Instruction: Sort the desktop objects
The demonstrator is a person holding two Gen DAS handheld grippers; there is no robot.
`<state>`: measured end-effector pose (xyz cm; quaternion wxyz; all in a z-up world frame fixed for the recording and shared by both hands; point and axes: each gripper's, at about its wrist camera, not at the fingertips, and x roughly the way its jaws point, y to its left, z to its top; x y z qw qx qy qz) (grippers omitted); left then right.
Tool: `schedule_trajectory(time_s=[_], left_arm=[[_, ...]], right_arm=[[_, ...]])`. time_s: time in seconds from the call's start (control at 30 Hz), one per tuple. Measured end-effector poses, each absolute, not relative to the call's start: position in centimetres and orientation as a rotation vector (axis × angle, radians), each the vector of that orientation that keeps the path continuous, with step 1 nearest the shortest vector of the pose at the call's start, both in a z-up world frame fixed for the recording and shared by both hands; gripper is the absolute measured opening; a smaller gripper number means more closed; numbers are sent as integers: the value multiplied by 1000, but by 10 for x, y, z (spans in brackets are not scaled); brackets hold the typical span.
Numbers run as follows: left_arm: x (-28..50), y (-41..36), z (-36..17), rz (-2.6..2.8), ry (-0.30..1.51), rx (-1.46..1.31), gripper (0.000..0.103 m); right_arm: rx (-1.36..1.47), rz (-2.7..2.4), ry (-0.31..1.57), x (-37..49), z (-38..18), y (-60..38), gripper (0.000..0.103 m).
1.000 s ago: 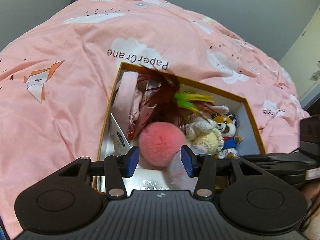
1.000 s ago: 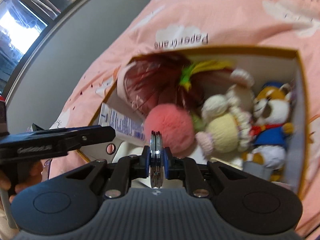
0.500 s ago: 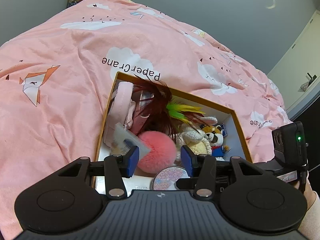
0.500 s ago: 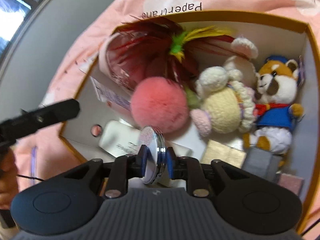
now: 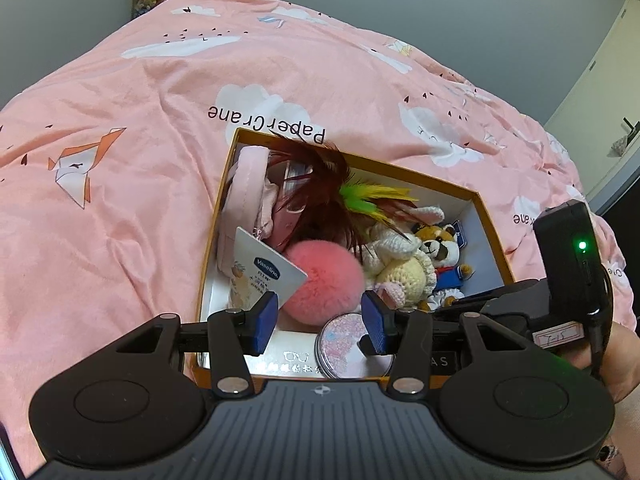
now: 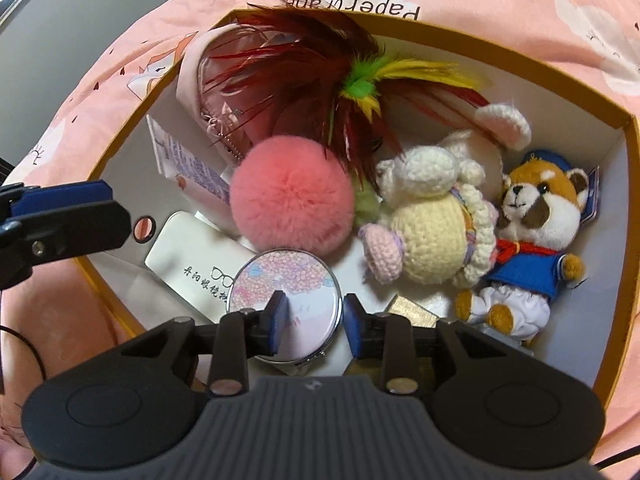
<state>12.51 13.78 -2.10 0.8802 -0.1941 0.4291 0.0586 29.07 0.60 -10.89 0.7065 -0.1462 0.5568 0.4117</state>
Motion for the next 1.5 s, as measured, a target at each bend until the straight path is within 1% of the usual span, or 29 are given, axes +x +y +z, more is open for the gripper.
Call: schedule_trajectory(time_s=[0.1,0.2,0.33,0.5,0.53,0.6,0.67,0.77,0.83,0.93,1.0,1.13,1.23,1.5], left_arm=[[122,134,-16,130,889,-398,54],[119,124,-12,131,879,-372,54],[117,106,-6,151,844,-298,54],[113,85,2,168,772,-224,62],[112,81,3,174,755,-211,63],[111,74,3,192,719,-178,70],[110,67,0,216,692,-139,73],[109,58,-9,251,656,-97,77],[109,54,-14,270,660,-69,78],[109,50,-21,274,670,-44,78],[109,48,-26,287,676,-37,82],[111,47,-39,283,713,-21,83],[111,47,-46,299,735,-29,83],[114,49,-56,312,751,-28,83]], right_arm=[[-339,900,1196,288,-101,3,34],[-294,917,1151,282,-86,-7,35],[-247,910,1019,263,-60,-23,42],[-200,832,842,241,-30,-57,43],[-183,812,814,238,-26,-61,46],[-143,766,759,232,-19,-74,48],[-113,716,699,228,-15,-86,52],[-110,634,626,219,-18,-96,54],[-109,589,610,214,-23,-100,54],[-100,583,635,208,-37,-101,55],[-103,582,662,207,-46,-100,55],[-119,575,685,202,-61,-97,56],[-139,574,672,199,-66,-94,60],[-161,567,646,194,-76,-91,62]])
